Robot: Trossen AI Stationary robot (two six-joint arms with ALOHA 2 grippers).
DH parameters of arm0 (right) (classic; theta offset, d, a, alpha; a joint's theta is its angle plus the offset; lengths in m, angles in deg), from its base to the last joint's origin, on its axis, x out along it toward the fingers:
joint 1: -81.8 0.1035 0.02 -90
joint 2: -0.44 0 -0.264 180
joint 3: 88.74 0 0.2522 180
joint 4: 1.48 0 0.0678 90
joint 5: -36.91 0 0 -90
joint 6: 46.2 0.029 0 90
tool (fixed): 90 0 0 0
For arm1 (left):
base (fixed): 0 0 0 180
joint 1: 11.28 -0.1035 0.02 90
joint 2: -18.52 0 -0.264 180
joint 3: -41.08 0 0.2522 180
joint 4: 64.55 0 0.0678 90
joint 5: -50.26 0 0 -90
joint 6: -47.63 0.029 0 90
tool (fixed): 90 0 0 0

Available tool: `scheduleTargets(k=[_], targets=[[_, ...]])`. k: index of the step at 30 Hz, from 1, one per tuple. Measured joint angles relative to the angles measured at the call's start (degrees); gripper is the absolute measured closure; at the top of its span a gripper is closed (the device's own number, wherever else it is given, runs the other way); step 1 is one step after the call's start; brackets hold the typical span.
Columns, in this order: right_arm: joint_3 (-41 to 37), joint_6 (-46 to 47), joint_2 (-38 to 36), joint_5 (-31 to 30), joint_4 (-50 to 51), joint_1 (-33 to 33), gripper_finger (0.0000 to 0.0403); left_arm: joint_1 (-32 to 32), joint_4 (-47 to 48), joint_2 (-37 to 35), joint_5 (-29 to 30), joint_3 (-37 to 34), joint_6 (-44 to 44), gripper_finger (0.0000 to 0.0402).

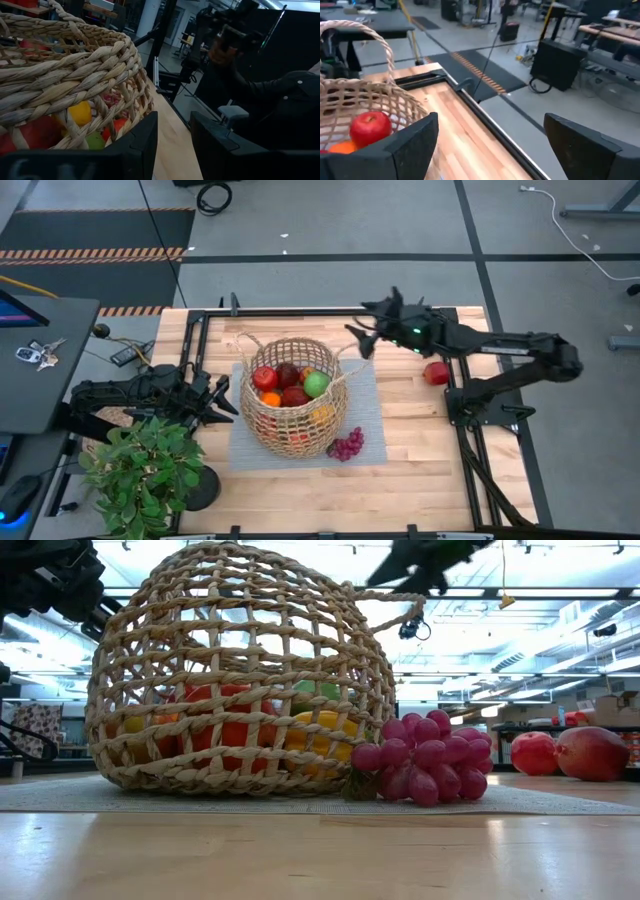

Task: Build produce basket
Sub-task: Put the red apple into the brown basket

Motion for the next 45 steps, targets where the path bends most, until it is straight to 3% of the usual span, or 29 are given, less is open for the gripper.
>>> scheduleTargets(k=[9, 19, 29, 36, 40, 45], targets=[[-13.8, 7.4, -15.0, -0.8, -0.6, -1.8, 0.0037, 0.0, 0.0, 0.0, 0.0, 0.0, 0.0, 0.028], [-23.0, 6.9, -18.2, -0.7, -18.3, -1.7, 0.0037, 0.0, 0.0, 0.0, 0.0, 0.0, 0.0, 0.028], [-23.1, 8.4, -17.7, 6.0, -20.2, -1.7, 0.0037, 0.0, 0.0, 0.0, 0.0, 0.0, 0.0, 0.028], [-23.1, 7.3, -14.5, 6.6, -21.8, -1.8, 0.0037, 0.0, 0.0, 0.0, 0.0, 0.0, 0.0, 0.028], [-19.0, 3.6, -13.0, 7.9, -23.7, -3.5, 0.0037, 0.0, 0.0, 0.0, 0.0, 0.0, 0.0, 0.028], [-14.0, 6.5, -10.8, 11.4, -18.0, -4.2, 0.0037, 0.0, 0.0, 0.0, 0.0, 0.0, 0.0, 0.028]])
